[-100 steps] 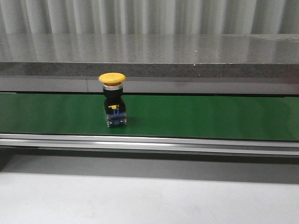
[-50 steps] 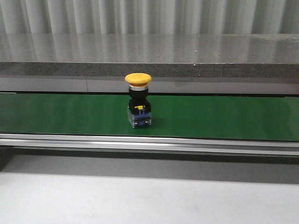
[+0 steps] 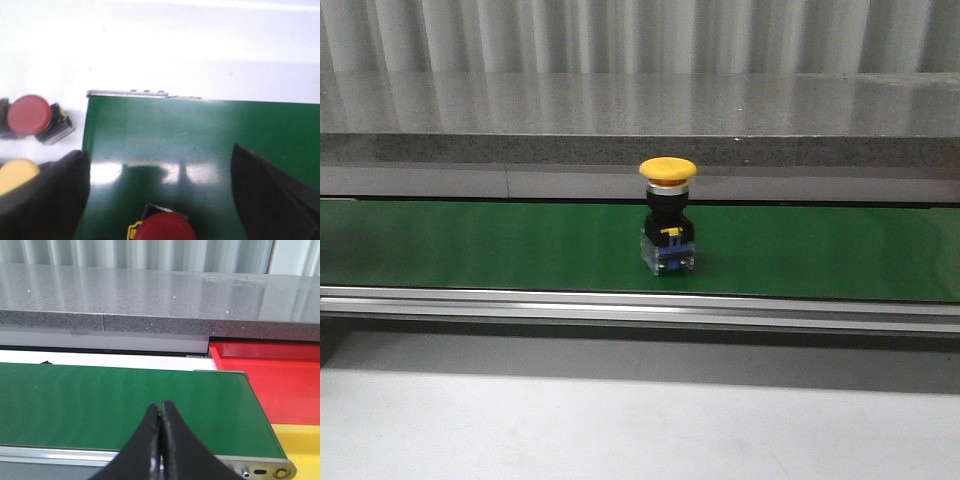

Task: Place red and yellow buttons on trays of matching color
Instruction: 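Set the red button on the green belt and release the left gripper, then lower the right gripper onto the yellow button arriving on the belt and grasp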

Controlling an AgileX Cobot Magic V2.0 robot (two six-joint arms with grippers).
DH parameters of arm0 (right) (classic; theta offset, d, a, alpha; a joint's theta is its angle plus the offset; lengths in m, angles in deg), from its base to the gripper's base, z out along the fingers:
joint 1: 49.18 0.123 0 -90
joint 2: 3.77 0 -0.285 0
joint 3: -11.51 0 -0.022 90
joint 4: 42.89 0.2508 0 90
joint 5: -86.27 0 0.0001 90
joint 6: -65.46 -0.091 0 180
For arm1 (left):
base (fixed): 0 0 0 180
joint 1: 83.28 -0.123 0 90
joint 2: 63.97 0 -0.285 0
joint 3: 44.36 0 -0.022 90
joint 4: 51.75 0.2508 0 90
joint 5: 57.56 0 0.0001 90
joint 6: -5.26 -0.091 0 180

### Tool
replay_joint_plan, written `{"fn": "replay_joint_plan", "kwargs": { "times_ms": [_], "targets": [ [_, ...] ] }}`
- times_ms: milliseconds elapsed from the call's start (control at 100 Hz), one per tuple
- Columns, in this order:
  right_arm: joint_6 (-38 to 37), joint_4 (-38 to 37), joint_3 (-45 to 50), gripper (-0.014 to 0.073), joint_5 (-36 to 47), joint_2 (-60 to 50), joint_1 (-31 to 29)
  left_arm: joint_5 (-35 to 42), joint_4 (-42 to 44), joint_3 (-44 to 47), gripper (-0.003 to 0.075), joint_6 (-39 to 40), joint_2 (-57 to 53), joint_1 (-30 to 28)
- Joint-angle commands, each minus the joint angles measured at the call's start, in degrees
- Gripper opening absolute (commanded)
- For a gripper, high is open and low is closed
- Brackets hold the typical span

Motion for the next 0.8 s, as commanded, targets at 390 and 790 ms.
{"fn": "replay_joint_plan", "kwargs": {
  "times_ms": [390,790],
  "targets": [
    [0.1,-0.8,-1.1,-0.0065,4.3,-0.8,-0.1,15.8,-0.7,19.7,-0.002,-0.2,-26.5,6.5],
    [0.1,-0.8,-1.2,-0.0065,4.3,-0.8,-0.1,14.2,-1.7,32.1,-0.002,-0.2,-49.2,6.5]
  ]
}}
